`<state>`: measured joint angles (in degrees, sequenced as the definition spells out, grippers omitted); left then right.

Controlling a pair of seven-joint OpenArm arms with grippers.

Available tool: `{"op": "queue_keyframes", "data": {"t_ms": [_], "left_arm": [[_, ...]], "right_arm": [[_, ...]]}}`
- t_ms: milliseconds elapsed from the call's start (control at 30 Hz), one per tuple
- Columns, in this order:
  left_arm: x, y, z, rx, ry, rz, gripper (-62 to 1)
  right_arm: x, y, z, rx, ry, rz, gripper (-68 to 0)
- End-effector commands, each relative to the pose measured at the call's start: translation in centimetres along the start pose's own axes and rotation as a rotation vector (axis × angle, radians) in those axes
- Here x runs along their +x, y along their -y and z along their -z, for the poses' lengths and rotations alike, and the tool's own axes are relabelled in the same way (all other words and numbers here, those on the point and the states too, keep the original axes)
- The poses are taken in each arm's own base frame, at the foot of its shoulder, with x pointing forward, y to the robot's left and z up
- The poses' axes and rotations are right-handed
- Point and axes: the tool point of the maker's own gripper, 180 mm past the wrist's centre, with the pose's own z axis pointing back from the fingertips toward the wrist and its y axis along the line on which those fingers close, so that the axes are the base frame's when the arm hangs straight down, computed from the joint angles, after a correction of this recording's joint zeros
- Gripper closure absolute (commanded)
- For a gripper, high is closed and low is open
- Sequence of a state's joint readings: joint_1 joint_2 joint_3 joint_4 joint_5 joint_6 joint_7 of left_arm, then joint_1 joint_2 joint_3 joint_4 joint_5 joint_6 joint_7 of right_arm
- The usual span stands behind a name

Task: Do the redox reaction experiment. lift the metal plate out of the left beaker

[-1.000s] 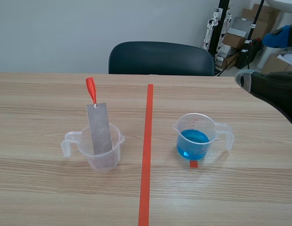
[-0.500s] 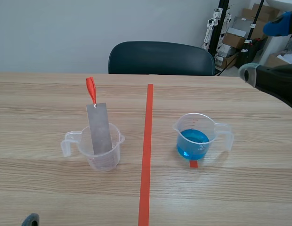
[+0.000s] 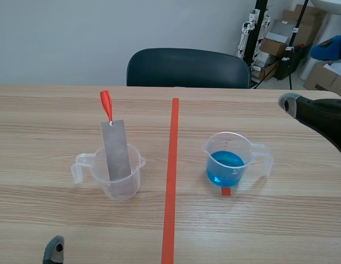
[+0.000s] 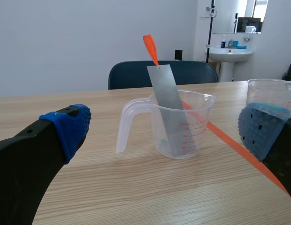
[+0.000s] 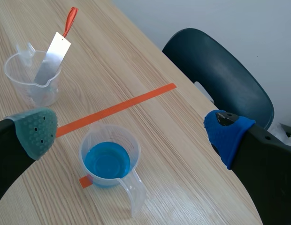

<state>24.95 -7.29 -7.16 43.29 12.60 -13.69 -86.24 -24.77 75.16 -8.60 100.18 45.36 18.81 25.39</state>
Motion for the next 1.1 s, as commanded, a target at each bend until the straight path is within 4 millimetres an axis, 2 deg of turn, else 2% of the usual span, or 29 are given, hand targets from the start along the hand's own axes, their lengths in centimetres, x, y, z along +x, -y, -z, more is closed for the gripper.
{"op": "queue_keyframes", "data": {"t_ms": [0,133,267,667,867,1067], "left_arm": [[0.6,0.4,0.0,-0.005,0.028,-0.015,-62.3],[0.5,0.8,0.1,-0.008,0.026,-0.025,-62.3],[0.5,0.6,0.1,0.002,0.026,-0.026,-62.3],[-0.1,0.6,-0.5,0.008,-0.002,-0.032,-62.3],[-0.1,0.6,-0.5,0.007,-0.003,-0.032,-62.3],[-1.5,0.6,-0.4,0.006,-0.074,-0.03,-62.3]], "right_arm": [[0.9,0.3,0.2,-0.003,0.025,-0.022,-66.5],[1.0,0.5,0.3,-0.015,0.029,-0.019,-66.5],[1.1,1.8,0.7,-0.075,0.018,-0.036,-66.5],[1.1,2.6,3.0,-0.134,0.016,-0.059,-66.5],[-0.4,2.3,5.2,-0.105,-0.01,-0.003,-66.5],[-1.6,0.5,7.6,-0.029,-0.025,0.044,-66.5]]}}
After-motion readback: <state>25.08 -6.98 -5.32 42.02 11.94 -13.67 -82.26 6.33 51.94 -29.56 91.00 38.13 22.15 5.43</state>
